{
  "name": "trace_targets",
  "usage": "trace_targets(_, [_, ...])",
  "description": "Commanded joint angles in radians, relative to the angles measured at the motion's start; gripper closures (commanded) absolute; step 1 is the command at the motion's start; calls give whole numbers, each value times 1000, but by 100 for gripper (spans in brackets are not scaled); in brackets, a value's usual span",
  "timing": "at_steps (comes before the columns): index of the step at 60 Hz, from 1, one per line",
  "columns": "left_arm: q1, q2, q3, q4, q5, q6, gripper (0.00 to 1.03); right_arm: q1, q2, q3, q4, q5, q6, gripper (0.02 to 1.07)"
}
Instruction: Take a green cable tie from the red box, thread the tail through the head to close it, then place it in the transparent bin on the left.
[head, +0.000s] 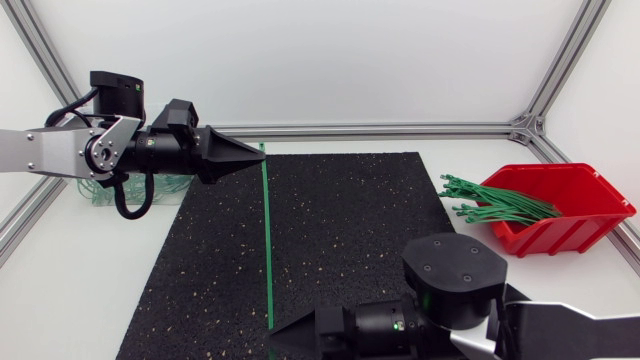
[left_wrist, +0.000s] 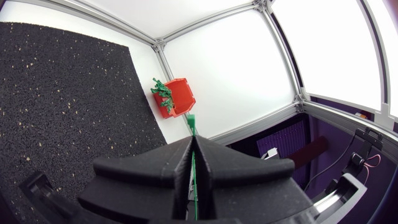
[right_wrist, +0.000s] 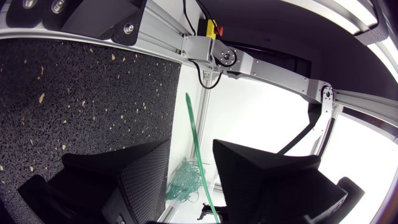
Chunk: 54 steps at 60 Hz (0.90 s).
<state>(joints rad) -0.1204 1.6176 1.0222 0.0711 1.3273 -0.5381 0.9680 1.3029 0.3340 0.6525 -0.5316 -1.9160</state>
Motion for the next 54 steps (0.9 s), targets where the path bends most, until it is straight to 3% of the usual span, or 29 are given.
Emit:
trace_targets(1, [-8, 16, 1, -1, 10, 18, 99, 9, 1, -16, 12, -4, -28, 65])
trace_targets(5, [-13, 15, -2, -1, 10, 18, 99, 9, 2, -12, 18, -4, -26, 66])
trace_targets(18, [-18, 2, -13, -2, 10, 18, 99, 0, 6, -1, 18, -8, -26, 92])
trace_targets(34, [-22, -18, -24, -2, 10, 18, 99, 1, 2, 3, 16, -1, -26, 101])
trace_targets(54, [-22, -47, -57, -2, 10, 41, 99, -2, -8, -4, 15, -41, -29, 101])
